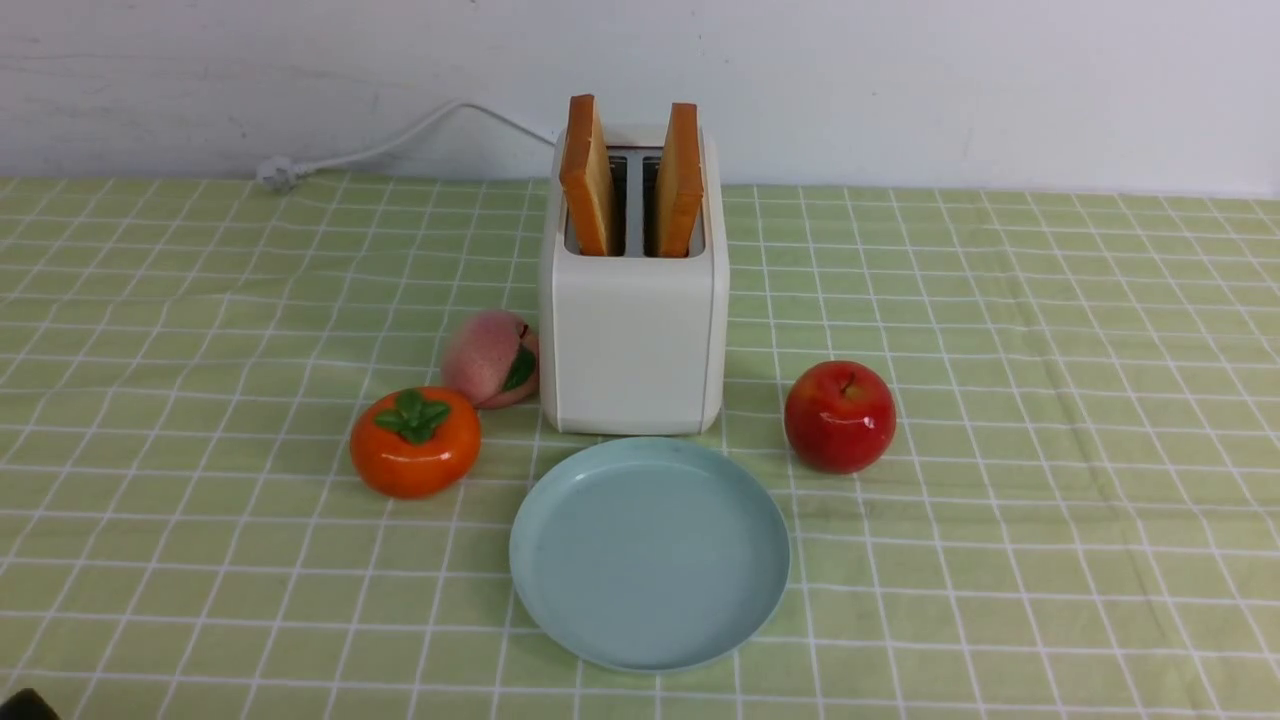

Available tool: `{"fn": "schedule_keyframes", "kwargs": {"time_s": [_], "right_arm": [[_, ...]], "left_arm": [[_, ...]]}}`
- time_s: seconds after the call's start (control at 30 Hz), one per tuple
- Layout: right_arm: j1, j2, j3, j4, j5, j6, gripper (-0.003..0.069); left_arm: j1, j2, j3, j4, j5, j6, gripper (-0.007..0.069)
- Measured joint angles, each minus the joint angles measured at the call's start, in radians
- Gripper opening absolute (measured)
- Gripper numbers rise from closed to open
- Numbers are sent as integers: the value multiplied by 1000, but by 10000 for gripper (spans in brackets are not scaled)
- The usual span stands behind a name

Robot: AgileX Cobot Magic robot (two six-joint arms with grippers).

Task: Take toasted bread from bread machine on green coffee tablecloth place on plate.
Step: 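Reach for a toast slice standing in the toaster with the left gripper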

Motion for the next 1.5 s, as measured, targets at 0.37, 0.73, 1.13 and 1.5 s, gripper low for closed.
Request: {"fn": "schedule_keyframes", "kwargs": {"time_s": [0.37,0.73,1.13,1.5], "right_arm": [[0,0,9,185,-213,65,239],[0,0,-20,414,-308,116,220],[0,330,-523,370,243,-189,57],[0,549,-771,367,417,-286,47]], "left_arm": [[0,0,0,-417,-156,-78,239],[0,0,-53,-523,-201,-57,193],[0,387,-419,-347,-47,290,-13],[-83,879,-709,-340,-20,470,-13]]}}
